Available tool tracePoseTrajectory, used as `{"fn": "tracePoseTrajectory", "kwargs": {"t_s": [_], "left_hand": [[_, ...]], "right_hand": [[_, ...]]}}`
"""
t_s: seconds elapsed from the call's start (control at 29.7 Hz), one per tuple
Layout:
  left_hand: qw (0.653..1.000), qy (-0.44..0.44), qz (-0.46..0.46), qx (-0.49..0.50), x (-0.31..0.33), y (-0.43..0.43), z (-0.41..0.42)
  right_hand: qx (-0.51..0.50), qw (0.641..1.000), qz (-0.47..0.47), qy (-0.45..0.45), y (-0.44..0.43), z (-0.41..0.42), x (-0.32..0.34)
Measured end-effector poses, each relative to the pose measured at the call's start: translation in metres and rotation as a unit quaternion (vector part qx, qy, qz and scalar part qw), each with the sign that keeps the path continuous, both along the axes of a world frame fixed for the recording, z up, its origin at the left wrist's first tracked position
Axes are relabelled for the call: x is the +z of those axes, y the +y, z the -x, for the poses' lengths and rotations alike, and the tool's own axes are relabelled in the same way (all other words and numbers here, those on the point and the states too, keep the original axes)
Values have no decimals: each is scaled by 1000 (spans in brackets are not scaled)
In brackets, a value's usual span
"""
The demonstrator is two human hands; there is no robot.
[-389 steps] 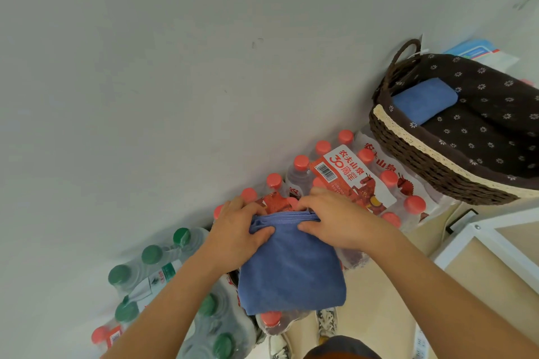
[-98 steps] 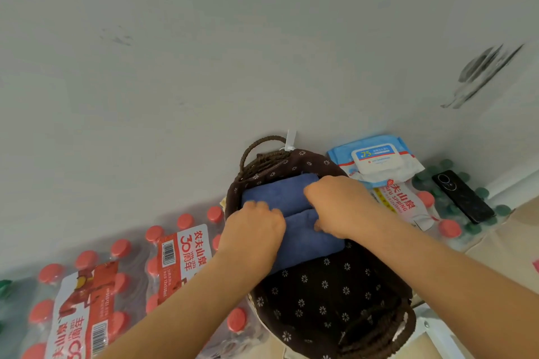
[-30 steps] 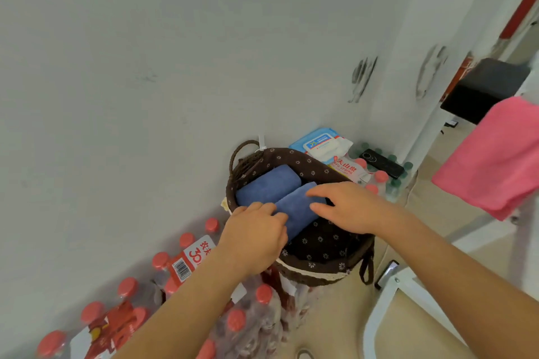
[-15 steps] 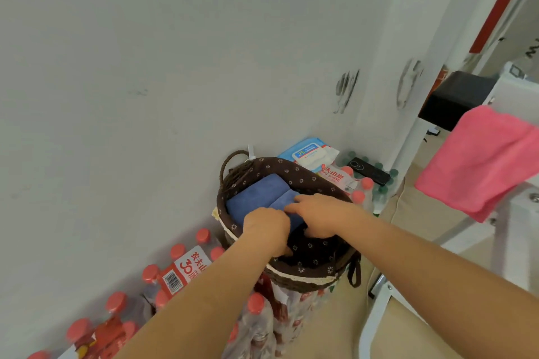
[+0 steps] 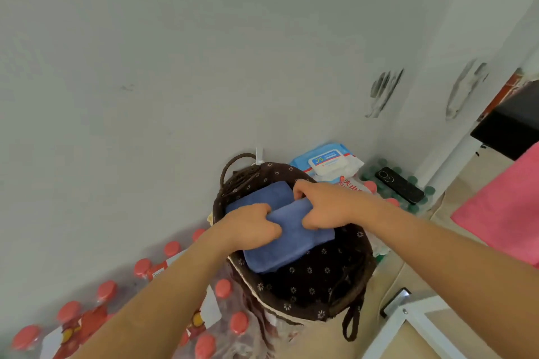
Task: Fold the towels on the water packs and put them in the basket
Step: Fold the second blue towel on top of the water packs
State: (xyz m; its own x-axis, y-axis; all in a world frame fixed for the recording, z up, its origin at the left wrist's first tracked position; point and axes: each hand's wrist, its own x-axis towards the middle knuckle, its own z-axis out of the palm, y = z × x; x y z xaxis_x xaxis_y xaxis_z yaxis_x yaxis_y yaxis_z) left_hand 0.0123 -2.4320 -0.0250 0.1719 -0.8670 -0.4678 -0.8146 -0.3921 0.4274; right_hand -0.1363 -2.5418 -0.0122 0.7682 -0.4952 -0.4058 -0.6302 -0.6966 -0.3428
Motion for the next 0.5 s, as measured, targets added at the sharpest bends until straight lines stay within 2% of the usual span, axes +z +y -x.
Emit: {"fn": "tracePoseTrajectory", "kwargs": {"t_s": [0.07, 0.13, 0.27, 0.37, 0.44, 0.5], "left_hand": [[998, -49, -29, -25, -3, 0, 3], [990, -134, -31, -33, -8, 0, 8], [958, -279, 38, -50, -17, 8, 14], [953, -259, 104, -116, -21, 8, 15], [959, -226, 80, -154, -25, 6, 17], [954, -243, 57, -164, -30, 4, 21]], "right_hand": [[11, 998, -15, 68, -3, -8, 3], [34, 994, 17, 107, -2, -20, -2], [65, 985, 90, 131, 2, -30, -23], [47, 979, 168, 107, 8, -29, -31], [65, 967, 236, 70, 13, -27, -31], [114, 958, 260, 46, 14, -24, -31]]}}
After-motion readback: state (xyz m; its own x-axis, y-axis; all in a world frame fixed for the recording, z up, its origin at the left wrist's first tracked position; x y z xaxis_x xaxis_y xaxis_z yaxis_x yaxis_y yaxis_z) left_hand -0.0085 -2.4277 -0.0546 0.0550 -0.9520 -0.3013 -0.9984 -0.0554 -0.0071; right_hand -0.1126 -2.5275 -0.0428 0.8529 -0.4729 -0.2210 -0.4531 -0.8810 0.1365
